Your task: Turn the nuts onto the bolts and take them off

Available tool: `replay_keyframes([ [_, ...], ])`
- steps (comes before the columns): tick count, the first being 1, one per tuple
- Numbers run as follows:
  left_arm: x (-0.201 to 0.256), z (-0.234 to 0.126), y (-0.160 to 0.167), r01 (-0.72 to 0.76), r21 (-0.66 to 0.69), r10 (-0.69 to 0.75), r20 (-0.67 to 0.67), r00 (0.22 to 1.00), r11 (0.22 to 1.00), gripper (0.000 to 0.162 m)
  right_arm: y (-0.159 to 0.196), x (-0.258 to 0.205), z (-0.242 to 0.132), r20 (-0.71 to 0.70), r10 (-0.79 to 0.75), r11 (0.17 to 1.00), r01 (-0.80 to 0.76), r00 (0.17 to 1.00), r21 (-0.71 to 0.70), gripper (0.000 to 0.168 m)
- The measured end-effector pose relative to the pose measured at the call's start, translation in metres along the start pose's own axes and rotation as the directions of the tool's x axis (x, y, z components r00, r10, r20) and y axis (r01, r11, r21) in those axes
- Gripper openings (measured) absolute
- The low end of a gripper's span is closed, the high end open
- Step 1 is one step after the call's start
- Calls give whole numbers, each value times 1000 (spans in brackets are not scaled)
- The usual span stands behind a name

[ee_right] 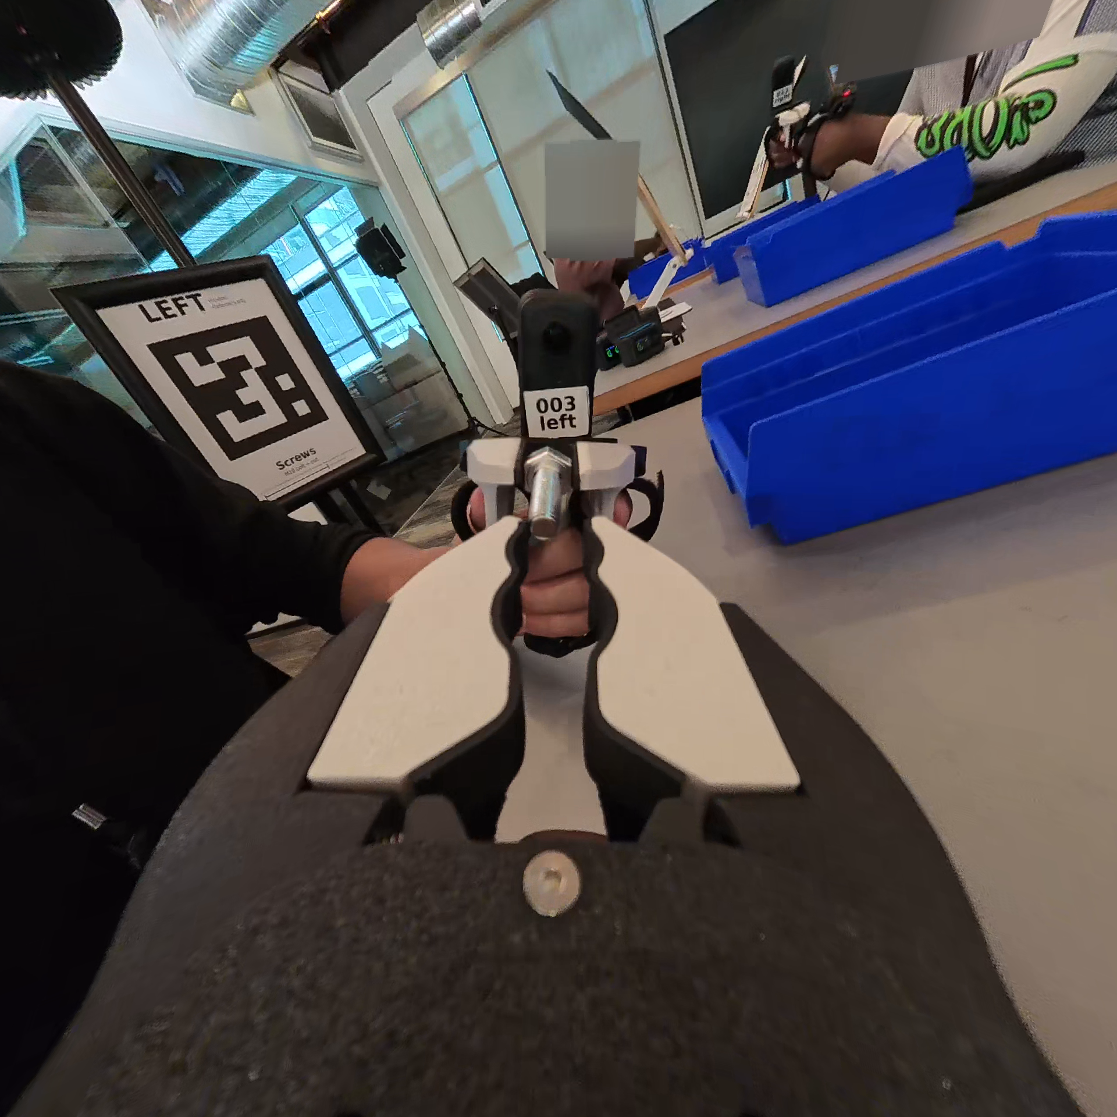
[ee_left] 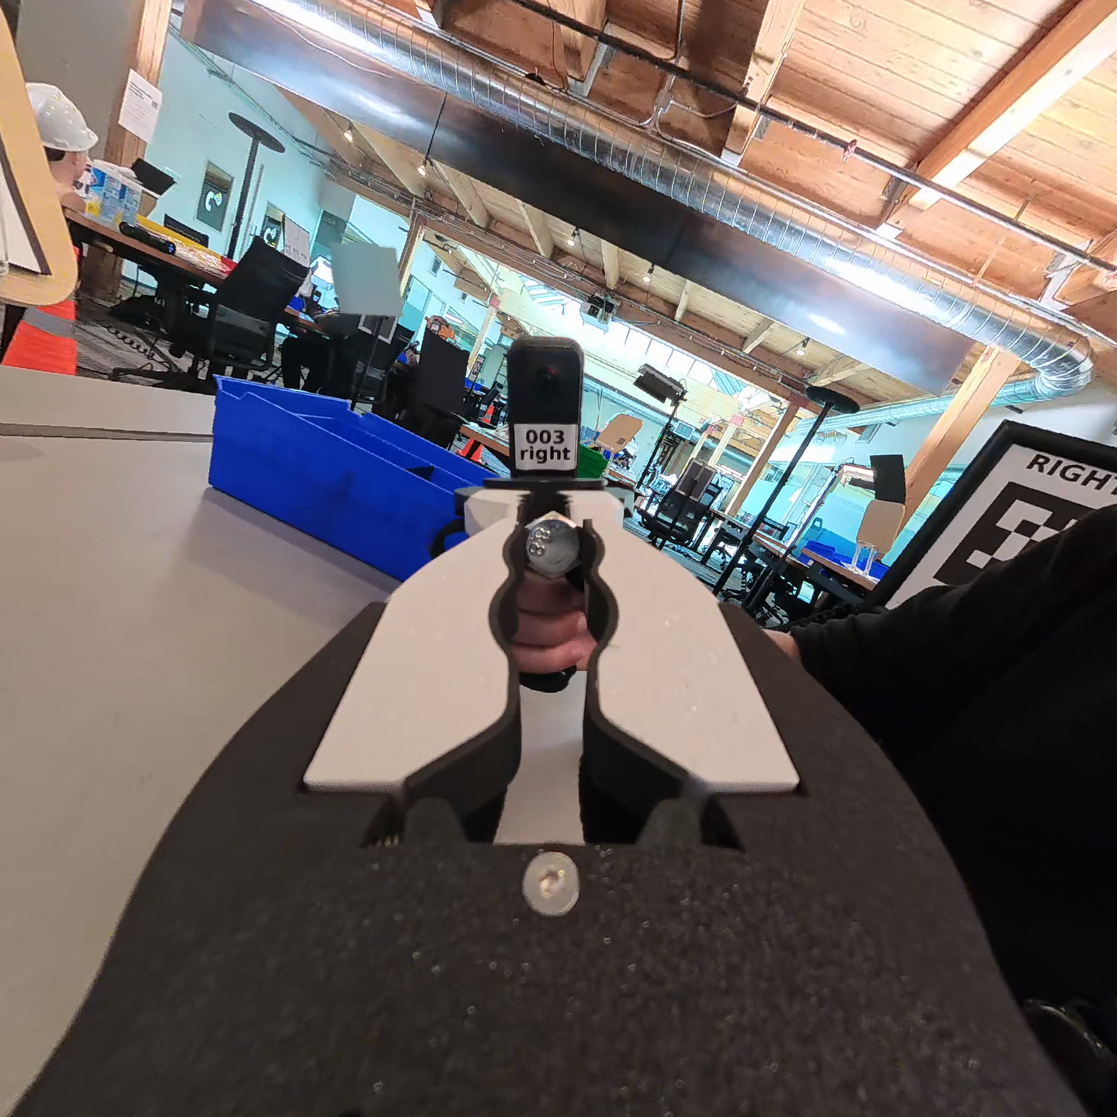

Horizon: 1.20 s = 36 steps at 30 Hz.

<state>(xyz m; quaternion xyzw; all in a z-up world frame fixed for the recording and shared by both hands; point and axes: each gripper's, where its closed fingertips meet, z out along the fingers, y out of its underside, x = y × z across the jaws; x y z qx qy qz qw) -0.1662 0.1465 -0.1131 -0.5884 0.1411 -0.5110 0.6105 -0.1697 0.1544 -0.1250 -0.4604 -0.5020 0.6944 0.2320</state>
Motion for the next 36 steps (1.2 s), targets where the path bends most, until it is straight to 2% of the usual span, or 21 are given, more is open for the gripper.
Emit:
replay_keyframes([
  [3,-2,2,5,0,-26,1,6,1000,1000,17,1,-1,2,21,25,1000,-25,999,11,17],
  [6,-3,4,8,-20,-45,20,16,1000,999,17,5,-2,3,26,37,999,-37,999,-5,10],
  [13,-7,4,9,-12,-38,14,40,999,999,17,6,0,0,-32,28,998,-30,999,-57,9],
  [14,-8,3,8,-20,-36,22,62,998,999,20,2,1,-3,-54,15,998,-18,998,-60,9],
  [15,-12,0,6,-23,-37,27,94,995,999,37,-7,2,-11,-82,-2,998,-3,997,-57,9],
  [16,-16,-2,6,-23,-52,30,133,991,998,54,-26,1,-24,-114,-28,999,25,993,-28,9],
  [17,-19,-4,7,-29,-72,40,156,987,997,61,-52,0,-44,-157,-60,998,62,986,7,9],
  [19,-23,-6,11,-58,-110,77,177,981,992,57,-112,5,-102,-351,-164,983,182,922,17,9],
  [20,-25,-6,15,-65,-134,90,187,978,989,58,-139,13,-139,-481,-220,971,239,849,-23,9],
  [21,-25,-5,19,-65,-156,95,190,977,986,58,-160,26,-181,-618,-264,960,266,740,-91,9],
  [22,-25,-3,22,-60,-170,91,184,979,984,58,-175,45,-226,-749,-305,949,255,589,-185,9],
  [23,-24,-1,24,-49,-176,81,176,981,983,57,-182,68,-274,-839,-341,939,190,424,-286,10],
  [24,-23,0,25,-36,-177,66,168,983,984,57,-176,93,-315,-880,-350,935,60,320,-350,9],
  [25,-22,1,27,-19,-179,48,161,986,984,57,-161,118,-348,-908,-311,931,-102,280,-350,10],
  [27,-24,3,30,19,-182,9,153,988,983,56,-120,160,-381,-936,-195,883,-363,293,-298,10],
  [30,-28,5,35,59,-201,-27,157,987,978,55,-57,196,-400,-939,-188,680,-653,287,-335,10],
  [32,-31,4,40,69,-221,-32,167,985,973,55,-31,209,-404,-931,-237,541,-757,279,-365,10],
  [36,-32,2,45,79,-239,-36,176,984,968,54,-6,223,-414,-931,-260,373,-862,258,-343,10],
])
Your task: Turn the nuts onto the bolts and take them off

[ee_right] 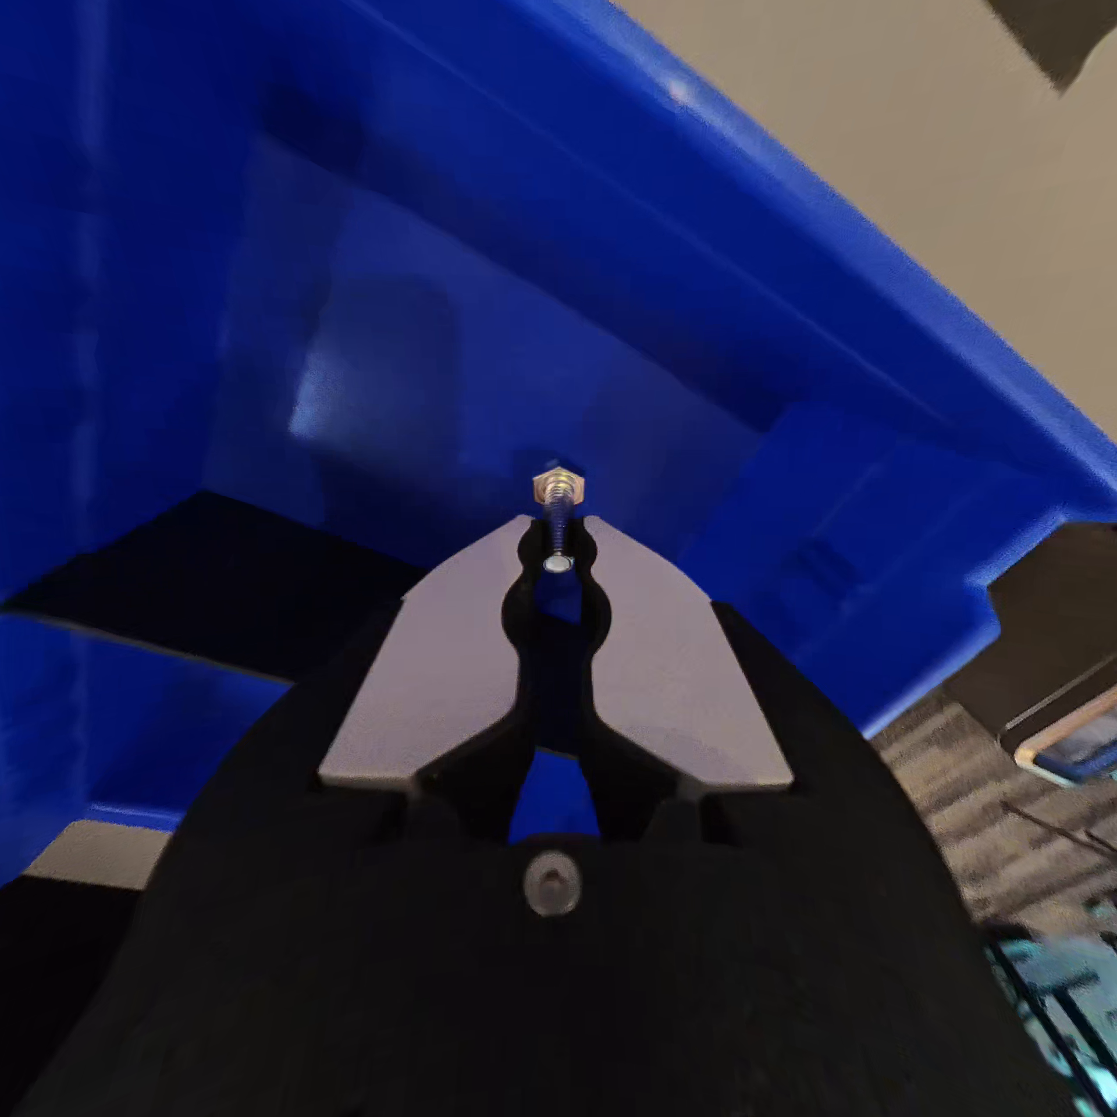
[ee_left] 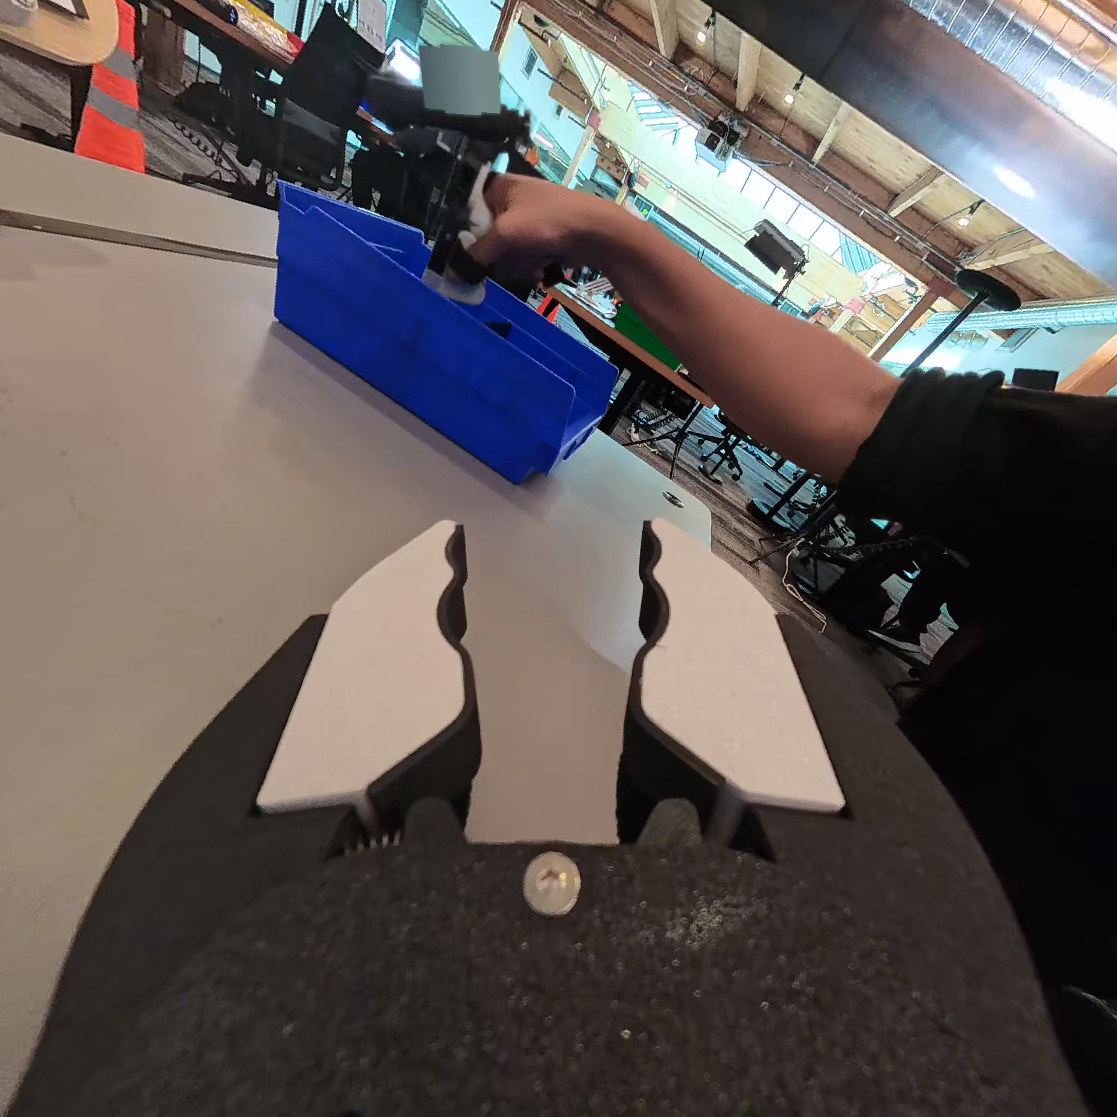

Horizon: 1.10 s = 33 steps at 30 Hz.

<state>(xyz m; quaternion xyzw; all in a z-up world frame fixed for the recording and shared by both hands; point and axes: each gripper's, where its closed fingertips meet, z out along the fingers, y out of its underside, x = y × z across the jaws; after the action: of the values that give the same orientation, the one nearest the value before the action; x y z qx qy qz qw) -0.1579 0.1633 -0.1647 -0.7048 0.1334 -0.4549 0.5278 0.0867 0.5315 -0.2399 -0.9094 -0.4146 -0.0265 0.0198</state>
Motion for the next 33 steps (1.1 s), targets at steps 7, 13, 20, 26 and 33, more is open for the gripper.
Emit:
replay_keyframes([
  [7,-2,-3,4,-40,-27,41,27,999,999,53,4,7,22,6,19,998,-19,1000,-62,10],
  [13,-2,1,7,-46,-42,47,28,998,998,54,-7,5,8,-2,3,996,-3,1000,90,26],
  [20,-4,3,11,-79,-72,83,56,995,994,53,-16,-141,-164,99,-184,509,9,978,861,38],
  [26,-2,5,15,-143,-119,153,82,985,983,53,60,-371,-143,436,-654,358,-255,618,898,43],
  [33,10,-18,-22,-186,-81,194,105,975,979,51,88,-405,-94,223,-675,253,-63,703,965,32],
])
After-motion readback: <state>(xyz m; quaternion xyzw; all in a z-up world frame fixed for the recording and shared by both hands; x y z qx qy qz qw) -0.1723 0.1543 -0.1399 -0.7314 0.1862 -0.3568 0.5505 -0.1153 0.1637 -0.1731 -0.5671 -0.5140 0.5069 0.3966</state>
